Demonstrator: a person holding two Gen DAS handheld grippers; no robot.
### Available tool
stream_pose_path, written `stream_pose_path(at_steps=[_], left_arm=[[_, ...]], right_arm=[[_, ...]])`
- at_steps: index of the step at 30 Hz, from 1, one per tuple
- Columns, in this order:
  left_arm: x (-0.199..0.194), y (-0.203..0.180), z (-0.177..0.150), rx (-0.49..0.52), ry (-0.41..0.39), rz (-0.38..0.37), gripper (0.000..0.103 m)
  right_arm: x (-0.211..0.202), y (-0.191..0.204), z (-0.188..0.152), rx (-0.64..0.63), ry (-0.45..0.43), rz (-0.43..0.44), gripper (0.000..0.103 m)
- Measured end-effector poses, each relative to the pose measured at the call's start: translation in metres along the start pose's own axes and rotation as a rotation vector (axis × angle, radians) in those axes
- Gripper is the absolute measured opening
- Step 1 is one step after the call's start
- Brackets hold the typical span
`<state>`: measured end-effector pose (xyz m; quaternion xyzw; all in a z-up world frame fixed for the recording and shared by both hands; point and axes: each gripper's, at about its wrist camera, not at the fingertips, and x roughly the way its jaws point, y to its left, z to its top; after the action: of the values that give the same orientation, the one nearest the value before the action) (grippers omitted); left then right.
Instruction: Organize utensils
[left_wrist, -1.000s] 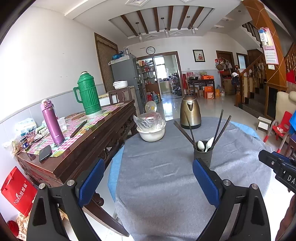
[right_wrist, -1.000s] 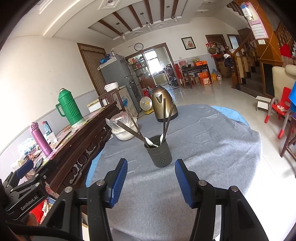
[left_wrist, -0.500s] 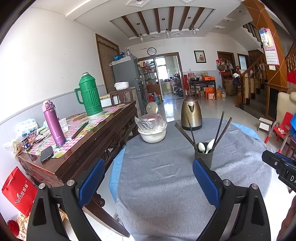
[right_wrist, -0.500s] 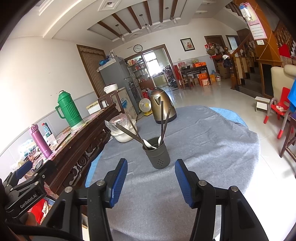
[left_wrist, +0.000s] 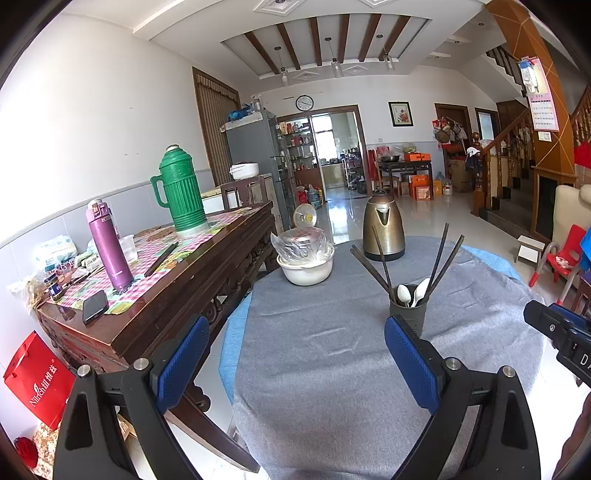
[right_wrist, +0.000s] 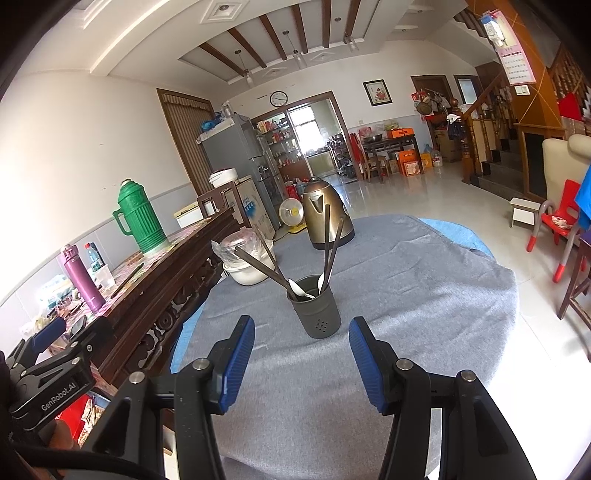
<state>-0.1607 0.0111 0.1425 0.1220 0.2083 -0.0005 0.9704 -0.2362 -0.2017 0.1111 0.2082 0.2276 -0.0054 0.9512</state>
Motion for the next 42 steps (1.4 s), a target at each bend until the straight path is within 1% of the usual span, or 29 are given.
stream_pose_path(at_steps=[42], left_arm=[[-0.0045, 0.0009, -0.0016, -0.016, -0.007, 0.010, 0.096]], right_arm=[[-0.0065, 0.0057, 0.0004, -0.013, -0.015, 0.005, 0.058]])
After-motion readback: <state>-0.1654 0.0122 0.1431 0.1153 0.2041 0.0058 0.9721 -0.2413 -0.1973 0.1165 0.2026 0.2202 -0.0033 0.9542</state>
